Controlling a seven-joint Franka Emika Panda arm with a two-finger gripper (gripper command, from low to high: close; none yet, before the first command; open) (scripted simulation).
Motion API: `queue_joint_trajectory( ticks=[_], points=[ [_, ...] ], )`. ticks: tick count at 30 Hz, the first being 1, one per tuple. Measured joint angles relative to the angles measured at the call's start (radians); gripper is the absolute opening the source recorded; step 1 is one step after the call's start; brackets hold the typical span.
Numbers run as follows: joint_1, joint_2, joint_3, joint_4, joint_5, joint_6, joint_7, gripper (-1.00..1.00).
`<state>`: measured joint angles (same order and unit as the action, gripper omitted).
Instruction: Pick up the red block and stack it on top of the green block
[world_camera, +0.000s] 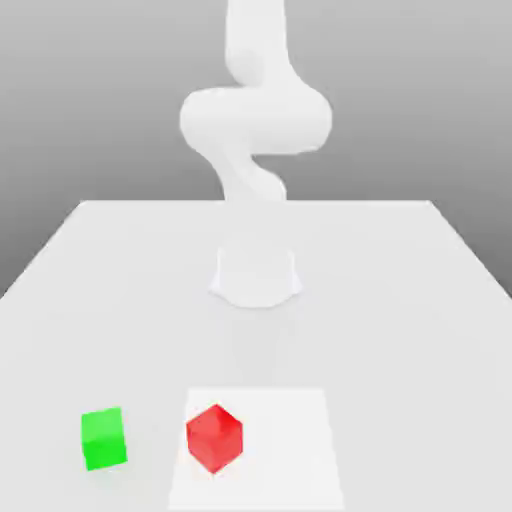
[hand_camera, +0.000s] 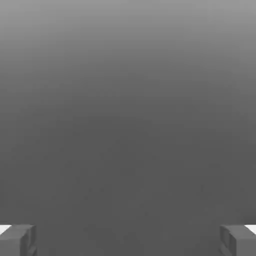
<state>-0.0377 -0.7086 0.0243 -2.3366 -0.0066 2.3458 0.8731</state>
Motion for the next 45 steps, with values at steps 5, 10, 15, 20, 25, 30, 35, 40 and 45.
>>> queue_joint_trajectory(
  ticks=[5, 10, 15, 20, 25, 30, 35, 40, 45],
  points=[
    [-0.068, 0.188, 0.041, -0.075, -0.020, 0.094, 0.155, 0.00],
    [-0.124, 0.370, 0.070, -0.147, -0.041, 0.185, 0.306, 0.00],
    [-0.162, 0.551, 0.079, -0.220, -0.056, 0.275, 0.452, 0.00],
    [-0.183, 0.731, 0.071, -0.293, -0.038, 0.367, 0.575, 0.00],
    [-0.171, 0.909, 0.053, -0.303, -0.043, 0.497, 0.631, 0.00],
    [-0.154, 1.005, 0.031, -0.290, -0.065, 0.577, 0.649, -1.00],
    [-0.153, 1.004, 0.030, -0.290, -0.066, 0.578, 0.650, -1.00],
    [-0.166, 0.846, 0.052, -0.314, -0.024, 0.444, 0.619, -1.00],
    [-0.354, 0.768, -0.044, -0.254, 0.005, 0.305, 0.525, -1.00]
  ],
)
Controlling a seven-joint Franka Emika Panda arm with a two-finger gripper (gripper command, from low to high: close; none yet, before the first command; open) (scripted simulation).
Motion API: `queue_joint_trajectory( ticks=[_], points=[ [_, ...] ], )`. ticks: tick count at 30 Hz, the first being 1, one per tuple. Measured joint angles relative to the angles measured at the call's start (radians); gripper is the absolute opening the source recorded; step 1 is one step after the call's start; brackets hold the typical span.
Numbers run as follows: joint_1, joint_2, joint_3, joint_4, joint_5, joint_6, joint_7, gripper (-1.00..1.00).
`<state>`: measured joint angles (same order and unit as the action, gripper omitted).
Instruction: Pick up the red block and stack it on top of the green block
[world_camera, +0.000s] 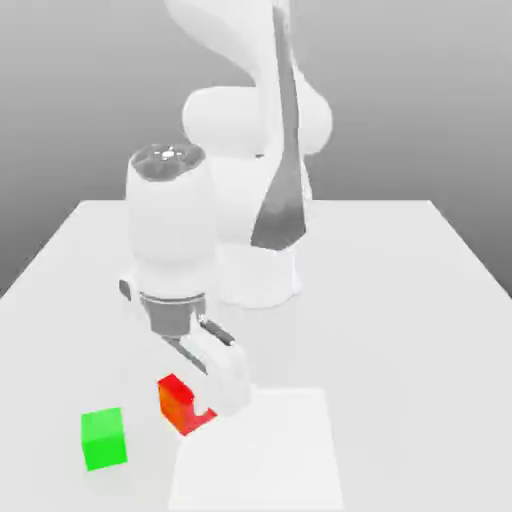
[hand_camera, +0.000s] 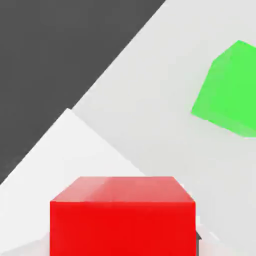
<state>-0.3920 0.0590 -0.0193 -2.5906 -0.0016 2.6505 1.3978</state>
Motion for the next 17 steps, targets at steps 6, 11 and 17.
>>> queue_joint_trajectory(
  ticks=[6, 11, 17],
  points=[
    [-0.032, 0.157, -0.003, 0.029, 0.015, 0.128, -0.034, 1.00],
    [-0.032, 0.157, -0.003, 0.029, 0.015, 0.128, -0.034, 1.00],
    [-0.031, 0.041, -0.006, 0.024, 0.007, 0.016, -0.028, 1.00]
  ],
)
